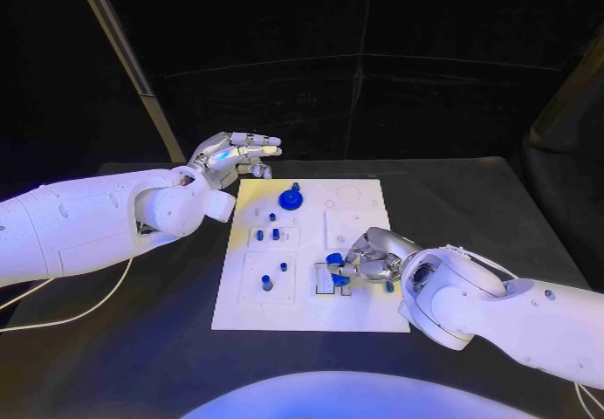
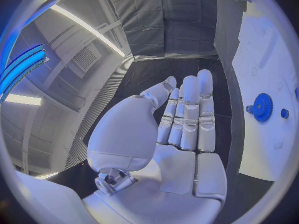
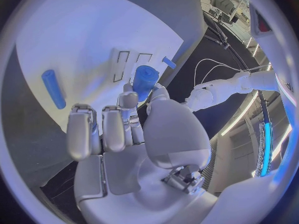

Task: Assemble the parts on the task board

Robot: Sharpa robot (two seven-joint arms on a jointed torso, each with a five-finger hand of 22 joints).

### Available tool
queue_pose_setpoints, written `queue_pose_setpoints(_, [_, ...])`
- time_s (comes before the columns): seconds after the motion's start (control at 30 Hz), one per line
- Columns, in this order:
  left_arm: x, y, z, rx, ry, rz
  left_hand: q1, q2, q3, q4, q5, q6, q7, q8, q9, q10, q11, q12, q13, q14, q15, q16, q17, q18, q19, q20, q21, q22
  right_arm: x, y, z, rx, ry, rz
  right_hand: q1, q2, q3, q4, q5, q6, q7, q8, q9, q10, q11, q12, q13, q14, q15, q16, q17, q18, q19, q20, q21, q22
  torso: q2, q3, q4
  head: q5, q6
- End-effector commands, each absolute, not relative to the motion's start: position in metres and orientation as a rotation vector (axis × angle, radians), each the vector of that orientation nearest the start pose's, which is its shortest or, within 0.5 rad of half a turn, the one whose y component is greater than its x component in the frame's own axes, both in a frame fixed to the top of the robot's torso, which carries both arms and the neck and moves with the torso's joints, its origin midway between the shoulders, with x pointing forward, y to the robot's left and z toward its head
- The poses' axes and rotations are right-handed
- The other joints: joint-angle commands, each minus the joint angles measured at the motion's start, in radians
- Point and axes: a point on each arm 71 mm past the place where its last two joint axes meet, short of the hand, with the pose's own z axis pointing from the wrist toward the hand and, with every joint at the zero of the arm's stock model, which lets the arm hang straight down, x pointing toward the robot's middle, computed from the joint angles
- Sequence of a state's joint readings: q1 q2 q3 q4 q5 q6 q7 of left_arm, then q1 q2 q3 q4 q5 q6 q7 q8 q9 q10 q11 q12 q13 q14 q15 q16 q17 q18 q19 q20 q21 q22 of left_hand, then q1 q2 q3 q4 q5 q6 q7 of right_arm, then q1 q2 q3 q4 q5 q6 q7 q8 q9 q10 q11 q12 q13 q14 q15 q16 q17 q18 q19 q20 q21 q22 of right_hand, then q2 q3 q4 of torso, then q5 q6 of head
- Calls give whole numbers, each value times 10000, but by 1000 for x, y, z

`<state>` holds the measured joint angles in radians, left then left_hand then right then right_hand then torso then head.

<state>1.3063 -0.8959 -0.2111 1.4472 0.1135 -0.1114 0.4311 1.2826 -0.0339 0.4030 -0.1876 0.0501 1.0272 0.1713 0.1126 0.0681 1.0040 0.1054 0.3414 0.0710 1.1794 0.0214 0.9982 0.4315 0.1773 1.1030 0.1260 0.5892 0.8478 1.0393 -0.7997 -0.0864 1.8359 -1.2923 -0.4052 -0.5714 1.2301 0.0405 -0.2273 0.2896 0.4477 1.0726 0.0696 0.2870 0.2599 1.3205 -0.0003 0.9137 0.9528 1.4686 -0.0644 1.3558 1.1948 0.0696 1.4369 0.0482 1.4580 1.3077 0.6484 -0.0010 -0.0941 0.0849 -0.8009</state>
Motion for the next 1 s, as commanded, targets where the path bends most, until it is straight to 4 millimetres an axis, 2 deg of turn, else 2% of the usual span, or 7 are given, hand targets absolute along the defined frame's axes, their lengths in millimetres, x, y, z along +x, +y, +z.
queue_pose_setpoints(0.03, [496, 254, -188, -11583, 14683, -16097, -112, -17, -59, 17, 10, -50, -4, 54, -4, -65, 33, 68, -13, -66, 34, -38, -10, 52, -62, 0, -47, -11, 379, -118, -253, 2052, 21010, 6428, -123, -6, -69, 0, -37, 95, -2, 5, 21, 44, -62, -37, 16, 409, -75, 56, 33, -177, 33, -64, 56, 411, -4, 1, -18, 16, -16])
queue_pose_setpoints(0.53, [496, 253, -188, -11581, 14709, -16116, -116, -18, -71, 22, 10, -56, -3, 55, -5, -81, 33, 79, -15, -71, 34, -39, -24, 54, -62, 1, -60, -23, 382, -106, -256, 1942, 21141, 6248, -225, 58, -147, -5, 35, 196, -43, 7, 100, 68, -97, -101, 27, 401, -107, 36, 15, -173, 20, -96, 45, 394, -4, 5, -20, 61, -32])
queue_pose_setpoints(0.57, [496, 253, -188, -11581, 14711, -16118, -116, -18, -71, 22, 10, -56, -3, 55, -5, -81, 33, 79, -15, -71, 34, -39, -24, 54, -62, 1, -60, -23, 383, -106, -256, 1937, 21108, 6228, -316, 58, -207, -2, -137, 203, -45, -5, 120, 66, -99, -138, 17, 397, -110, 23, 0, -170, 11, -101, 37, 381, -4, 7, -20, 62, -31])
queue_pose_setpoints(0.67, [496, 253, -188, -11580, 14715, -16121, -116, -18, -71, 22, 10, -56, -3, 55, -5, -81, 33, 79, -15, -71, 34, -39, -24, 54, -62, 1, -60, -23, 385, -105, -257, 1845, 21015, 6089, -979, 91, -583, -110, -1914, 170, -35, -83, 198, -36, -76, -479, -180, 350, -102, -108, -174, -142, -70, -114, -37, 251, -12, 6, -18, 63, -22])
queue_pose_setpoints(0.77, [496, 253, -188, -11584, 14712, -16111, -116, -18, -71, 22, 10, -56, -3, 55, -5, -81, 33, 79, -15, -71, 34, -39, -24, 54, -62, 1, -60, -23, 386, -105, -257, 1772, 20937, 5991, -1789, -355, -653, 6, -3629, -77, 103, -252, 246, -588, 18, -1705, -1123, 258, -49, -390, -538, -73, -304, -20, -255, -122, -5, 6, -17, 68, -16])
queue_pose_setpoints(0.87, [496, 254, -188, -11588, 14709, -16101, -129, -15, -79, 34, 9, -61, 0, 55, -6, -87, 36, 86, -15, -72, 35, -39, -31, 53, -62, 3, -67, -30, 387, -105, -257, 1698, 20860, 5963, -2454, -1184, 40, 84, -3949, -249, 159, -364, 312, -954, 105, -2581, -1802, 224, 41, -554, -701, -12, -440, 28, -403, -351, -4, 6, -21, 69, -21])
queue_pose_setpoints(1.0, [496, 254, -188, -11592, 14713, -16095, -129, -15, -79, 34, 9, -61, 0, 55, -6, -87, 36, 86, -15, -72, 35, -39, -31, 53, -62, 3, -67, -30, 387, -104, -256, 1598, 20755, 5992, -2653, -1563, 425, 75, -3949, -314, 191, -411, 364, -977, 123, -2707, -1883, 204, 67, -673, -823, 10, -492, 50, -473, -452, -6, 12, -26, 74, -35])
